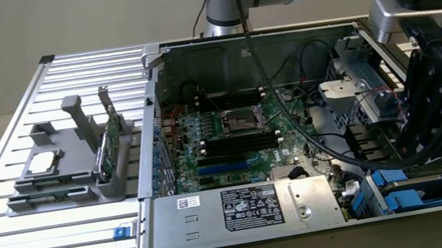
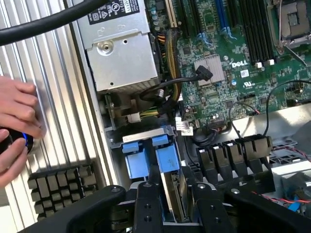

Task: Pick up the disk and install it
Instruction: 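Insert the first disk wire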

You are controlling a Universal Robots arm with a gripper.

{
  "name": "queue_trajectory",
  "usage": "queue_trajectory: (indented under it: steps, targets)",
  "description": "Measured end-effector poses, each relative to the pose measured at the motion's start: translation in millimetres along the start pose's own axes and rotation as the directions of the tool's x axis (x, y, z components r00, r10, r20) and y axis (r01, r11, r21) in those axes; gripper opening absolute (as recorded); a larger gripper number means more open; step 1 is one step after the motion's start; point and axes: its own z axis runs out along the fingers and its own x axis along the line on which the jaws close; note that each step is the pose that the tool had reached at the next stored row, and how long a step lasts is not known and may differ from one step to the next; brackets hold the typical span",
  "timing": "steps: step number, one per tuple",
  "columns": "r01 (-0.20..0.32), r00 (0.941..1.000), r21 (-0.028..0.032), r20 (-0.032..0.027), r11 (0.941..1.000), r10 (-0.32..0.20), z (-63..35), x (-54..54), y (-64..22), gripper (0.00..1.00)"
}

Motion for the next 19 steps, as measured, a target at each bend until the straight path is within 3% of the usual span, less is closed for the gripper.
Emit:
queue_trajectory:
  steps: [5,10,15,19]
  targets:
    - [-0.09,0.9959,-0.0029,0.0015,0.9959,0.09,0.0,0.0,0.0,0.32]
    - [-0.18,0.9836,-0.0059,0.0025,0.9836,0.18,0.0,0.0,0.0,0.32]
    - [-0.268,0.9633,-0.009,0.0034,0.9633,0.268,0.0,0.0,0.0,0.32]
    - [-0.338,0.941,-0.0116,0.004,0.941,0.338,0.0,0.0,0.0,0.32]
